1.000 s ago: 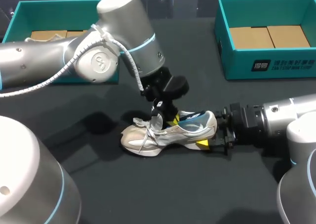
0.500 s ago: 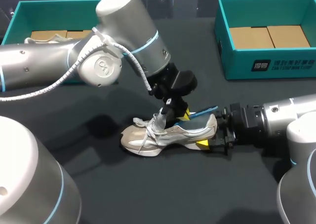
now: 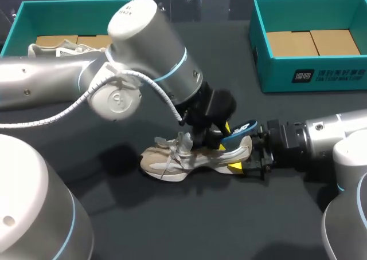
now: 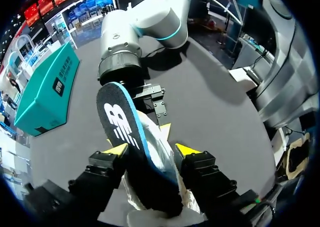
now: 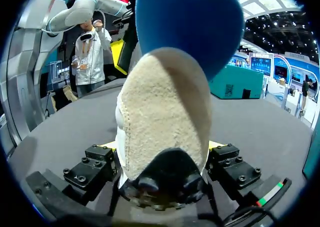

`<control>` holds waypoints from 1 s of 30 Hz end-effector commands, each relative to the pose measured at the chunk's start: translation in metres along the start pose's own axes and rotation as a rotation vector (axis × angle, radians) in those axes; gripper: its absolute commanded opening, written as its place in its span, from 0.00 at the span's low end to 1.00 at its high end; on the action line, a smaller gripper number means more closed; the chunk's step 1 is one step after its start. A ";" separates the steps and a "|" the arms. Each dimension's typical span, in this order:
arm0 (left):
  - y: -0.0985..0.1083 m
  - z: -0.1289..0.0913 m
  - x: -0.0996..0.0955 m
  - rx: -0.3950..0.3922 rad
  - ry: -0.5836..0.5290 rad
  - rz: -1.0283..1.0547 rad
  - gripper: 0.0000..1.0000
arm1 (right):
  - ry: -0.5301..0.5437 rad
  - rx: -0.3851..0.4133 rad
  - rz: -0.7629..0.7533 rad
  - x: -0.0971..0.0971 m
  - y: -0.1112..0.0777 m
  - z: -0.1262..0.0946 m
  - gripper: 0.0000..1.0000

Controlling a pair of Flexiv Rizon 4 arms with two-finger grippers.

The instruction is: Take the shoe out of the shoebox, open the shoe tongue, remove and reinsert the insole, then place the shoe into the shoebox

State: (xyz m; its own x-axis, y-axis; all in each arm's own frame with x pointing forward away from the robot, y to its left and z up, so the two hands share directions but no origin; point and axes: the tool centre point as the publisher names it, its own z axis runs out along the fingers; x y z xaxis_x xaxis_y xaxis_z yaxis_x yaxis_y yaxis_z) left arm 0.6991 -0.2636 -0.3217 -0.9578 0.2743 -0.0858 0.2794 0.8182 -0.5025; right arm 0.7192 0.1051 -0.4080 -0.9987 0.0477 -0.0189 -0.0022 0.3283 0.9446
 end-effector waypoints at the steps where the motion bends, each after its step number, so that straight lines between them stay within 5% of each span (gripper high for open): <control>1: 0.004 -0.005 0.019 0.026 -0.160 -0.010 0.63 | 0.000 0.002 0.000 0.001 0.000 0.000 0.00; 15: -0.002 0.010 0.009 0.058 -0.373 -0.110 0.58 | 0.000 0.002 0.000 0.001 0.000 0.000 0.00; 30: -0.003 0.025 -0.015 0.036 -0.440 -0.172 0.36 | 0.000 0.002 0.000 0.001 0.000 0.000 0.00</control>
State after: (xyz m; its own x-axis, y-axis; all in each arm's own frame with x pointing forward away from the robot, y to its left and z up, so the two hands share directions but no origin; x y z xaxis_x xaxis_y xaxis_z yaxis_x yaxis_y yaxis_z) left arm 0.7082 -0.2720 -0.3373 -0.9327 -0.1013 -0.3460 0.1268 0.8062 -0.5779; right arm 0.7192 0.1050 -0.4080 -0.9987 0.0477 -0.0189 -0.0022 0.3283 0.9446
